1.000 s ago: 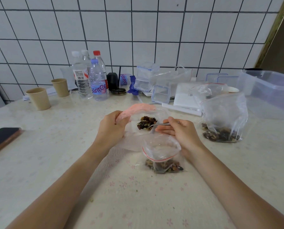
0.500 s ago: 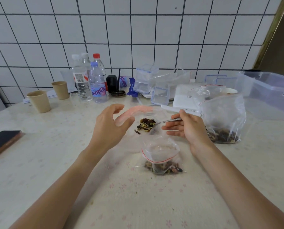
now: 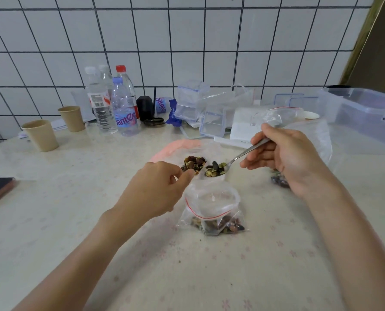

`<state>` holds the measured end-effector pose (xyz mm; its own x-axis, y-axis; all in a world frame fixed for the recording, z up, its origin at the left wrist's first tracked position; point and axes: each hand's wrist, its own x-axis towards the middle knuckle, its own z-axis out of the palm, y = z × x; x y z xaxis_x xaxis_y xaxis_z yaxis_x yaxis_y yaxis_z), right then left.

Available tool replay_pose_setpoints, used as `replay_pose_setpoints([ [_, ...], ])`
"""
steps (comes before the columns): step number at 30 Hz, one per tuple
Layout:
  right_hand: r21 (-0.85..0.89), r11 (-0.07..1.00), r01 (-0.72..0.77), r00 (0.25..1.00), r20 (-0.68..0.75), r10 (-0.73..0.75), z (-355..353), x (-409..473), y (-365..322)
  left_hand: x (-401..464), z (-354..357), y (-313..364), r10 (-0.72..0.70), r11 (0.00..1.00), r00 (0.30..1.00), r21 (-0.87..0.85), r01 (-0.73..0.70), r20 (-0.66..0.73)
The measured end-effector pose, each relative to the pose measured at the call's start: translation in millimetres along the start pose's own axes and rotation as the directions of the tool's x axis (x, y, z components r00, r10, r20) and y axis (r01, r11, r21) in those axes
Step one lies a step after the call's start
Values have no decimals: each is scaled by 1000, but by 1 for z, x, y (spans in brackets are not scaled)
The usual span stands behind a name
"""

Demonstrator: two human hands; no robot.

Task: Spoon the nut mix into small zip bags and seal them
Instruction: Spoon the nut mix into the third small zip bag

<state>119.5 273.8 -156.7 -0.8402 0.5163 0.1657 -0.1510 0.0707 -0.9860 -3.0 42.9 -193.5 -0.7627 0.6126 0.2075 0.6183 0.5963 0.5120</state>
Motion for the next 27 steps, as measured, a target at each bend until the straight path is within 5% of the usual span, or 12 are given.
replay_pose_setpoints([
  [7, -207, 977, 57, 983, 180, -19, 11, -11, -3, 0, -1, 1, 72, 982, 989, -181, -48, 131],
  [17, -319, 808, 495, 827, 459, -326, 30, -31, -5, -7, -23, 6, 349, 924, 920, -229, -306, 180],
  [22, -262, 829, 493, 846, 369, -386, 25, -25, -5, -5, -24, -1, 344, 930, 924, -197, -310, 170],
  [27, -118, 947, 299, 954, 79, -291, 18, -8, 5, -2, -18, -5, 280, 950, 945, -190, -247, 171],
])
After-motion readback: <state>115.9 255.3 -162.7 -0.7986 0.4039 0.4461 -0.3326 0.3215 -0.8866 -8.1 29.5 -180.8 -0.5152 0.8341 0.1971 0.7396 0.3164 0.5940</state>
